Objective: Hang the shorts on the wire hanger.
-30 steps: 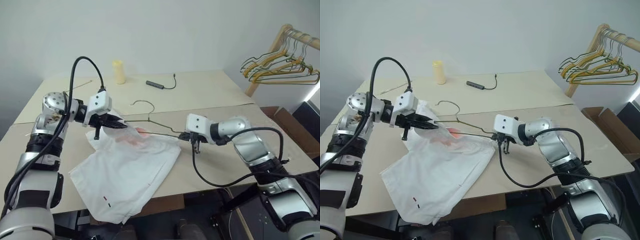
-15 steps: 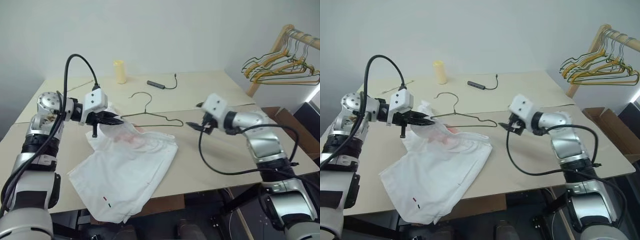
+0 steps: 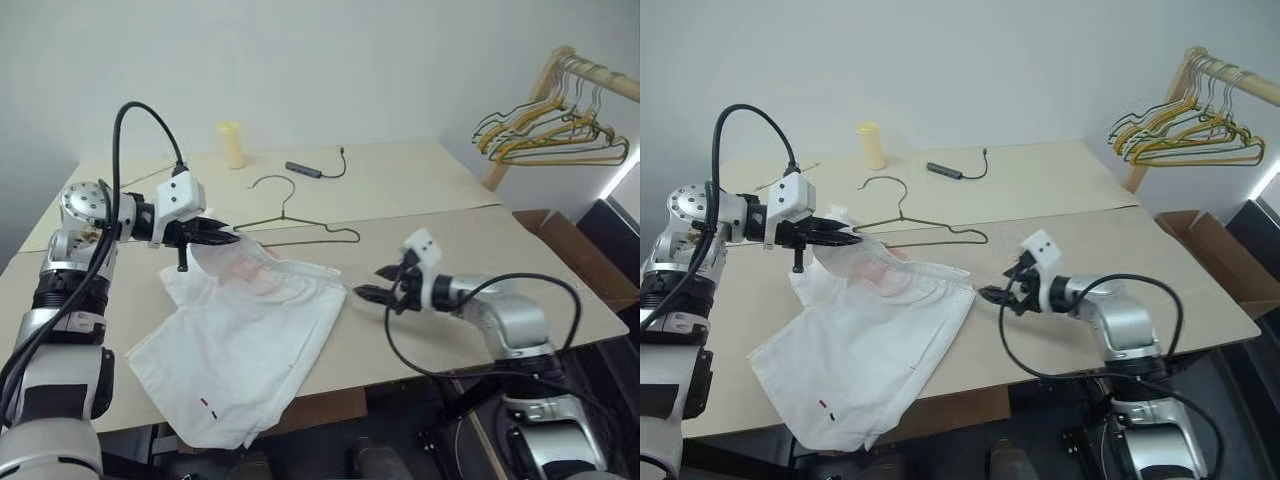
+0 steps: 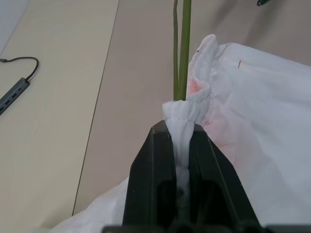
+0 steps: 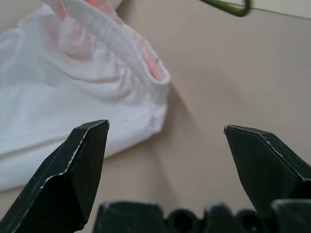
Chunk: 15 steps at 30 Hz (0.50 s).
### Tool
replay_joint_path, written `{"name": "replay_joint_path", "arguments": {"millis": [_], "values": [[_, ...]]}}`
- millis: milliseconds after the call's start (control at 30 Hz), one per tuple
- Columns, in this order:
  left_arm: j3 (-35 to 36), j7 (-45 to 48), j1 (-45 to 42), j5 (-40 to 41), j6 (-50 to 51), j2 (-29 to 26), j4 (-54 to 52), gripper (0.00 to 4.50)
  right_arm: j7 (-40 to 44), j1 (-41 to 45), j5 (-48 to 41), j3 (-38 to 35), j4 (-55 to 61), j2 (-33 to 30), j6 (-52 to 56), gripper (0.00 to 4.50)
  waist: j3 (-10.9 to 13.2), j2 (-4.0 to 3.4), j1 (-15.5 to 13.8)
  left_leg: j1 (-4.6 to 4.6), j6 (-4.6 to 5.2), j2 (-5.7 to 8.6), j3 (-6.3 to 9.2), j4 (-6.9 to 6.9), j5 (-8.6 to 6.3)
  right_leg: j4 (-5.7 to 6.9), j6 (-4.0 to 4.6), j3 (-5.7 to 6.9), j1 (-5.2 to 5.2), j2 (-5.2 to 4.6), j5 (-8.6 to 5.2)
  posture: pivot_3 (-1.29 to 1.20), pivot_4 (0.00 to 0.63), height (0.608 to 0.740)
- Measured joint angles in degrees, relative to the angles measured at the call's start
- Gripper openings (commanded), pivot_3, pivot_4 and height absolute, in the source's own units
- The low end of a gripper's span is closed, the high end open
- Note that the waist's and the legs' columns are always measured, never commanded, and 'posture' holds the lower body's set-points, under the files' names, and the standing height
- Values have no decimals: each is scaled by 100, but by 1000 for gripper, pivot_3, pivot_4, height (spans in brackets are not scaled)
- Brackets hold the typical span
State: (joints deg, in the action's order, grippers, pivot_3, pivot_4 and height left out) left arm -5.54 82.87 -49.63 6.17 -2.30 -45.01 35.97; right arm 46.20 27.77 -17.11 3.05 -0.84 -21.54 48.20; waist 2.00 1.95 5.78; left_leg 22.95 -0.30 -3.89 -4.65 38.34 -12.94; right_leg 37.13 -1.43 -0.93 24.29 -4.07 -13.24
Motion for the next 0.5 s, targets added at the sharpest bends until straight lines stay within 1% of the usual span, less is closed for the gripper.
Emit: {"name": "replay_joint_path", "arguments": {"millis": [133,233,267,300,400,500], "values": [[12,-30,125,57,109,-29,-169,24,-108,195,8,156,-610,313,-26,4433,0,0,-15,3,0,0,3,0,0,0,0,2,2,1,0,-41,0,740],[49,-79,225,77,181,-72,-340,24,-115,378,84,354,-1046,418,-196,4433,0,0,-18,2,0,0,4,0,0,0,-1,2,0,1,0,-30,0,740],[83,-99,276,94,227,-83,-413,24,-106,467,187,496,-1300,458,-363,4070,0,0,-18,2,0,0,5,0,0,0,-1,2,1,1,0,-24,0,740],[87,-113,291,95,250,-83,-454,24,-89,494,250,576,-1442,491,-454,3892,0,0,-18,3,0,0,5,0,0,0,-1,3,1,1,0,-22,0,740],[131,-151,379,107,304,-117,-604,24,5,571,254,639,-1747,582,-601,2943,0,0,-23,5,0,0,7,0,0,0,-1,3,2,1,1,-12,0,740],[211,-193,506,149,388,-144,-719,24,4,722,260,640,-1917,632,-679,1825,0,0,-29,5,0,0,8,0,0,0,-1,4,1,1,1,-10,0,740]]}}
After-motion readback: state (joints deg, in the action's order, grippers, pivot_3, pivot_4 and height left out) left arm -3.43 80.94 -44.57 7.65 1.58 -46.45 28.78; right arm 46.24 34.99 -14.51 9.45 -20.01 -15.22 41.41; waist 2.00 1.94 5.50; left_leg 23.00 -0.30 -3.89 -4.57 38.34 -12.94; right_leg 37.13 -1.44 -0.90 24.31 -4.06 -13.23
